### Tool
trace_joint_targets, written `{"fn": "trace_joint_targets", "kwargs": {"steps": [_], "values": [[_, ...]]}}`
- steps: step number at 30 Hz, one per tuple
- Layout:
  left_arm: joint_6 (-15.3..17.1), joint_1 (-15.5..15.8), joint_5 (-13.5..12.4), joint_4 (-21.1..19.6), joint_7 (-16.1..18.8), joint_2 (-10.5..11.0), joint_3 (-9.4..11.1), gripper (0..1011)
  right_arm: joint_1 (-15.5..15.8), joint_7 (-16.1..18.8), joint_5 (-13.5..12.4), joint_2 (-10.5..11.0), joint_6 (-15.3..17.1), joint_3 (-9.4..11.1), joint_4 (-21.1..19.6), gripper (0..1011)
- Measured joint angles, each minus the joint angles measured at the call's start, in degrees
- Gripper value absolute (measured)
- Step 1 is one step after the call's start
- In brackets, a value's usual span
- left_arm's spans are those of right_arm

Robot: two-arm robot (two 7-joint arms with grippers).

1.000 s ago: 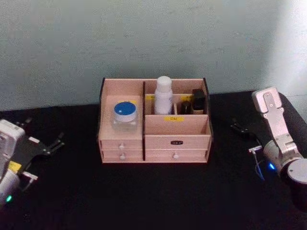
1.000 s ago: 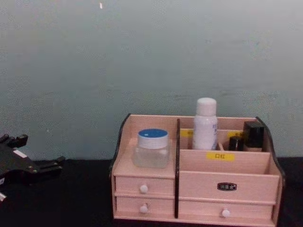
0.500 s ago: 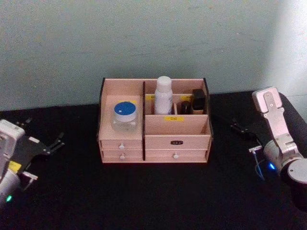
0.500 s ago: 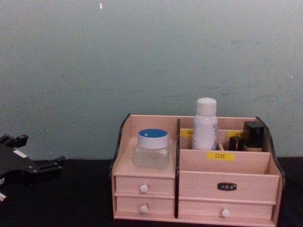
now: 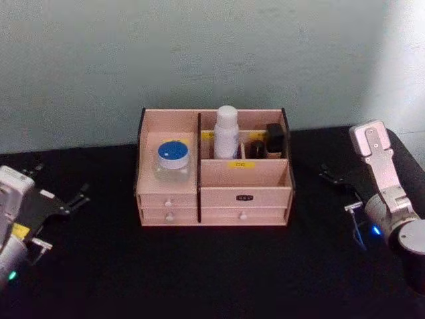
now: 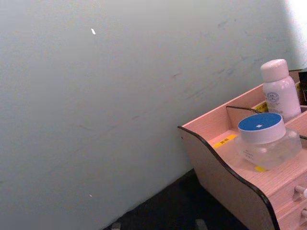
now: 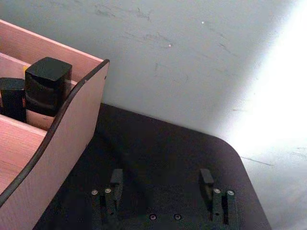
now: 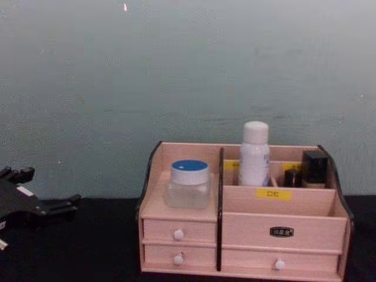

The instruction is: Pick up the facial cleanser and watermelon frost from the table and place them into the tiered storage box.

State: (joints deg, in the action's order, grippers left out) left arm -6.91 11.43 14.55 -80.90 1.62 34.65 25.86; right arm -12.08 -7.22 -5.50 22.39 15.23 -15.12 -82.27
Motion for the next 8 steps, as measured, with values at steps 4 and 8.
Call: {"fn": "trace_joint_targets", "kwargs": {"steps": [4, 8], "values": [[0.00, 0.00, 0.00, 0.00, 0.00, 0.00, 0.00, 1001, 0.00, 0.00, 0.00, 0.00, 0.00, 0.00, 0.00, 1002], [0.00, 0.00, 0.00, 0.00, 0.00, 0.00, 0.00, 1001, 0.00, 0.00, 0.00, 0.00, 0.00, 0.00, 0.00, 1003]]}}
